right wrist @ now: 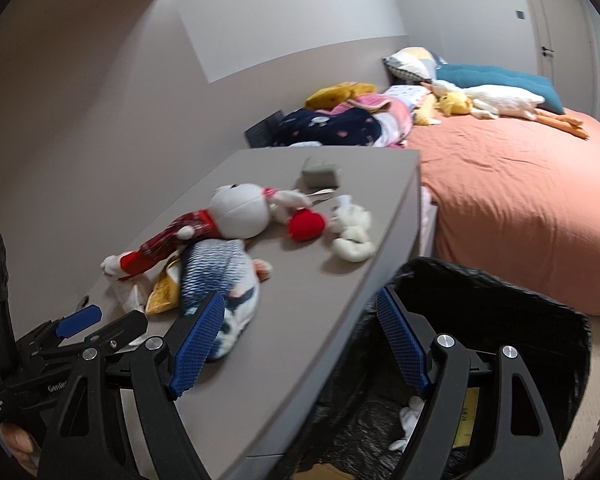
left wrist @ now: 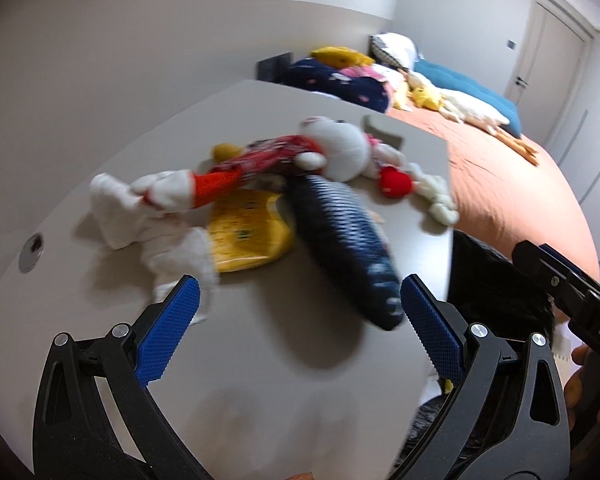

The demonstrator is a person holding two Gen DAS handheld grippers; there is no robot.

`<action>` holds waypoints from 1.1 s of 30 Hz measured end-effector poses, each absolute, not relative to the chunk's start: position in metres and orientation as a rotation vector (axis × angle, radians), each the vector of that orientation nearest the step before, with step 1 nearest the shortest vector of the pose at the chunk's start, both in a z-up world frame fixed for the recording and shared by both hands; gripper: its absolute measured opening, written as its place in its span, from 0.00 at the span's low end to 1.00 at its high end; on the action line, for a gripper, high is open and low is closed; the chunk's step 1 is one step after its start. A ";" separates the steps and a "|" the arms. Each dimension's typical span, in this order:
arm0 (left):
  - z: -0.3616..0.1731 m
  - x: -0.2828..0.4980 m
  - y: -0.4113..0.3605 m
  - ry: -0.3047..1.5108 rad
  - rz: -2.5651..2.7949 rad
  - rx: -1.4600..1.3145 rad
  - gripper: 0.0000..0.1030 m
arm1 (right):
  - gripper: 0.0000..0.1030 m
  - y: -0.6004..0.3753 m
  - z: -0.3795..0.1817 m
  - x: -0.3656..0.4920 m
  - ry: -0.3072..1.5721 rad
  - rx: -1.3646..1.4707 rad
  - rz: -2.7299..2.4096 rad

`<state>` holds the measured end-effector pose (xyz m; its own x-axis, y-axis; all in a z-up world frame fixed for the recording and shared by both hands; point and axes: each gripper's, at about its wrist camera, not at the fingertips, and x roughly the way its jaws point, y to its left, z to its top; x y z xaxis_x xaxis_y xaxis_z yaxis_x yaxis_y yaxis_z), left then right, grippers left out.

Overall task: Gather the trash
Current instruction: 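Move both tools back over the remaining plush toys on the desk, then grasp the blue fish plush with the right tool while the left tool grasps the white cloth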

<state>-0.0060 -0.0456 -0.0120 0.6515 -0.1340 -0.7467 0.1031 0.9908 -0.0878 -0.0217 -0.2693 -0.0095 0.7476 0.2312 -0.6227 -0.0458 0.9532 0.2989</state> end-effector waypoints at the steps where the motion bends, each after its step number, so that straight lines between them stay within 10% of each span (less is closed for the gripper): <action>1: -0.013 -0.005 -0.039 0.853 -0.122 -0.049 0.94 | 0.77 -0.264 -0.010 -0.019 0.716 0.269 0.163; 33: -0.055 0.056 0.063 0.921 0.071 -0.195 0.91 | 0.77 -0.181 -0.045 0.062 0.830 0.198 0.276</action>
<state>0.0557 0.0628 -0.0549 0.6038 -0.0225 -0.7968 -0.1440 0.9801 -0.1369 0.0618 -0.1812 -0.0449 0.6423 0.3175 -0.6976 -0.1640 0.9460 0.2795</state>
